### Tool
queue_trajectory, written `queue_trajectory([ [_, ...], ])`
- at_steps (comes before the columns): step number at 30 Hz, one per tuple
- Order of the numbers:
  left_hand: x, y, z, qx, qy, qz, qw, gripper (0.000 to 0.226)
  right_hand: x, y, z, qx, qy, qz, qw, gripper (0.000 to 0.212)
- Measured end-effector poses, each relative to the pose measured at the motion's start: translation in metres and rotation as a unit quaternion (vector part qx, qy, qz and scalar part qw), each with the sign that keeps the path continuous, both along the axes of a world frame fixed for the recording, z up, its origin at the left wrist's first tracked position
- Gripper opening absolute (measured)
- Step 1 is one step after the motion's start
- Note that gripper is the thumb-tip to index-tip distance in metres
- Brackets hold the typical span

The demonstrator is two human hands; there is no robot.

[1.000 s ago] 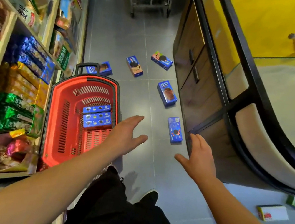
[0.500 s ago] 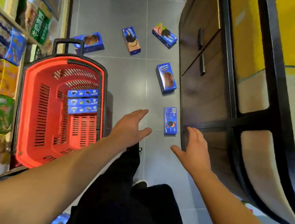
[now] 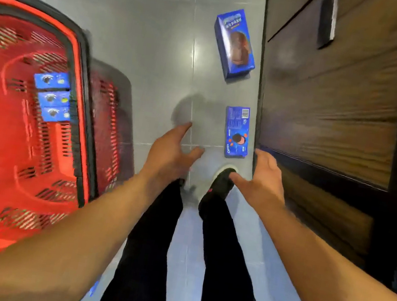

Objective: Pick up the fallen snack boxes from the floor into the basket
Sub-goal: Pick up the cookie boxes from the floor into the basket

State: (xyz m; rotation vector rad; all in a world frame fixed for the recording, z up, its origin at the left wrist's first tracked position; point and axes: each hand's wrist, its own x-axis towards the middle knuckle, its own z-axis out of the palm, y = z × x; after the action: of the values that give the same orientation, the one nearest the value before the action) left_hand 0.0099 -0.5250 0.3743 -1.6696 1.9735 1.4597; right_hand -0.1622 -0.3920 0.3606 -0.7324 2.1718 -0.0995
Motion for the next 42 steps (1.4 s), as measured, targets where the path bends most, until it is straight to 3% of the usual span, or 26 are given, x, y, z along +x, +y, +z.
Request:
queue_trajectory([
  [7,-0.046,0.016,-0.225,0.071,-0.011,0.045,0.996,0.069,-0.023,0.005,-0.204,0.021,-0.002,-0.079,0.997,0.071],
  [13,-0.074,0.039,-0.375,0.123,0.026,0.044,0.991,0.069,-0.041,0.024,-0.348,0.055,0.010,-0.149,0.987,0.068],
  [15,-0.084,0.048,-0.414,0.158,0.042,0.058,0.985,0.070,-0.051,0.029,-0.380,0.052,0.003,-0.196,0.979,0.058],
  [20,-0.103,0.071,-0.468,0.259,0.063,0.071,0.961,0.042,-0.062,0.036,-0.430,0.051,-0.056,-0.310,0.948,0.012],
  [22,-0.103,0.080,-0.470,0.276,0.087,0.094,0.953,0.029,-0.058,0.036,-0.434,0.046,-0.077,-0.354,0.931,0.008],
  [26,-0.097,0.089,-0.455,0.294,0.113,0.200,0.928,0.046,-0.049,0.026,-0.422,0.042,-0.100,-0.390,0.915,0.014],
  [29,-0.085,0.079,-0.427,0.295,0.101,0.264,0.912,0.042,-0.035,0.015,-0.394,0.050,-0.111,-0.384,0.915,0.020],
  [35,-0.040,0.044,-0.331,0.315,0.090,0.331,0.885,0.033,-0.009,-0.018,-0.304,0.060,-0.174,-0.341,0.922,0.019],
  [39,-0.004,0.029,-0.252,0.356,0.108,0.362,0.855,0.016,0.010,-0.044,-0.224,0.072,-0.265,-0.308,0.911,0.034],
  [42,0.011,0.014,-0.178,0.379,0.138,0.352,0.845,0.009,0.018,-0.069,-0.150,0.022,-0.299,-0.261,0.917,0.020],
])
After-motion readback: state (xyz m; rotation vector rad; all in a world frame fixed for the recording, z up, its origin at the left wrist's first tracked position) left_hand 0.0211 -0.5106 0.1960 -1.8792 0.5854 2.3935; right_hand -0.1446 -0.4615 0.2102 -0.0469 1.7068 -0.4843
